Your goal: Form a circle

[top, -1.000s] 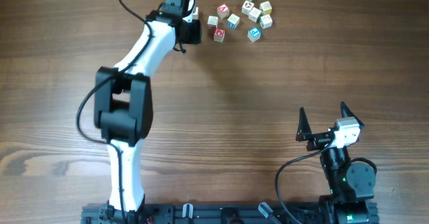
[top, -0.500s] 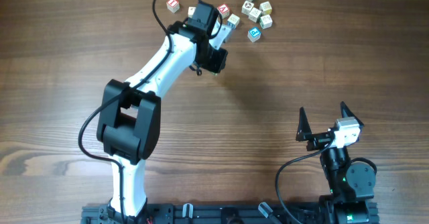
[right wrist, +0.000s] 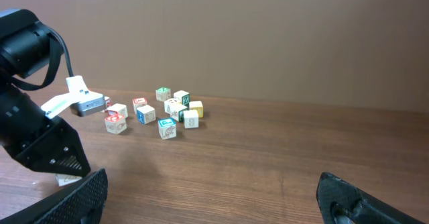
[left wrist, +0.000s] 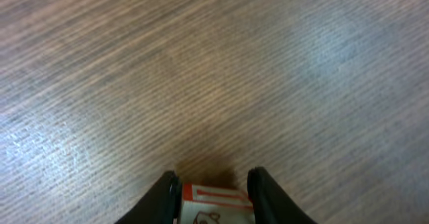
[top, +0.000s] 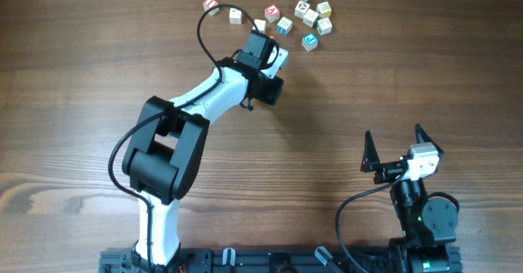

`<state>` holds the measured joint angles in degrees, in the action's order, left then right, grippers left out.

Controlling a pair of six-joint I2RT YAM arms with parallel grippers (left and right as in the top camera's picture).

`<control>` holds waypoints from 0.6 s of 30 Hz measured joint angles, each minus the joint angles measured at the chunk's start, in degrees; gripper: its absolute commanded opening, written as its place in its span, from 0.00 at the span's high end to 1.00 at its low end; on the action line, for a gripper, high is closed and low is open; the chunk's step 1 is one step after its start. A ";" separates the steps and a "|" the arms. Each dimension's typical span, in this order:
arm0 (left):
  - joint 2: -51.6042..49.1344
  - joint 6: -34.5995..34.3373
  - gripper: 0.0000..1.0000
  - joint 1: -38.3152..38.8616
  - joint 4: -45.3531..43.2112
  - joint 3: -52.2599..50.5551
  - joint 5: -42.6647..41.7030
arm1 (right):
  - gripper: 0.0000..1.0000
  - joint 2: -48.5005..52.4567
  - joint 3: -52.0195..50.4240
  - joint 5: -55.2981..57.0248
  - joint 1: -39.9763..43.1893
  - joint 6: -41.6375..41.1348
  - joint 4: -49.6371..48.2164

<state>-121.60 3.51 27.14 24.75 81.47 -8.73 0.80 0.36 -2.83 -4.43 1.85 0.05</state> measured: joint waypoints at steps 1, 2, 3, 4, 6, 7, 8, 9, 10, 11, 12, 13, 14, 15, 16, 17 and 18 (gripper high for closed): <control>0.00 -0.15 0.75 0.07 -0.39 -0.07 0.44 | 0.00 0.00 0.00 0.02 0.00 0.00 0.00; 0.00 -0.22 0.75 0.13 -0.68 -0.13 0.83 | 0.00 -0.02 0.00 0.02 0.00 0.00 0.00; 0.00 -0.37 0.75 0.17 -0.94 -0.20 1.25 | 0.00 -0.02 0.00 0.02 0.00 0.00 0.00; 0.00 -0.39 0.74 0.20 -1.05 -0.22 1.51 | 0.00 0.00 0.00 0.02 0.00 0.00 0.00; 0.00 -0.42 0.69 0.20 -1.07 -0.22 1.84 | 0.00 -0.02 0.00 0.02 0.00 0.00 0.00; 0.00 -0.42 0.66 0.20 -1.07 -0.22 1.92 | 0.00 0.00 0.00 0.02 0.00 0.00 0.00; 0.00 -0.44 0.65 0.20 -1.07 -0.22 2.08 | 0.00 -0.02 0.00 0.02 0.00 0.00 0.00; 0.00 -0.76 0.62 0.20 -1.07 -0.22 2.29 | 0.00 -0.02 0.00 0.02 0.00 0.00 0.00; 0.00 -0.81 0.59 0.20 -1.07 -0.22 2.45 | 0.00 0.00 0.00 0.02 0.00 0.00 0.00; 0.00 -0.85 0.57 0.20 -1.07 -0.26 2.56 | 0.00 0.00 0.00 0.02 0.00 0.00 0.00; 0.00 -0.98 0.54 0.20 -1.03 -0.39 2.93 | 0.00 0.00 0.00 0.00 0.00 0.00 0.00; 0.00 -0.83 0.54 0.20 -1.03 -0.52 3.15 | 0.00 -0.02 0.00 0.02 0.00 0.00 0.00; 0.00 -0.90 0.54 0.20 -1.07 -0.55 3.32 | 0.00 -0.02 0.00 0.02 0.00 0.00 0.00; 0.00 -0.83 0.54 0.20 -1.09 -0.55 3.34 | 0.00 0.00 0.00 0.02 0.00 0.00 0.00; 0.00 -0.83 0.55 0.20 -1.11 -0.55 3.37 | 0.00 0.00 0.00 0.00 0.00 0.00 0.00; 0.00 -0.83 0.55 0.20 -1.11 -0.55 3.37 | 0.00 0.00 0.00 0.02 0.00 0.00 0.00; 0.00 -0.83 0.55 0.20 -1.11 -0.55 3.39 | 0.00 0.00 0.00 0.02 0.00 0.00 0.00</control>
<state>-121.60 2.68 27.33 23.64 80.93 -5.34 0.80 0.36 -2.81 -4.43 1.85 0.05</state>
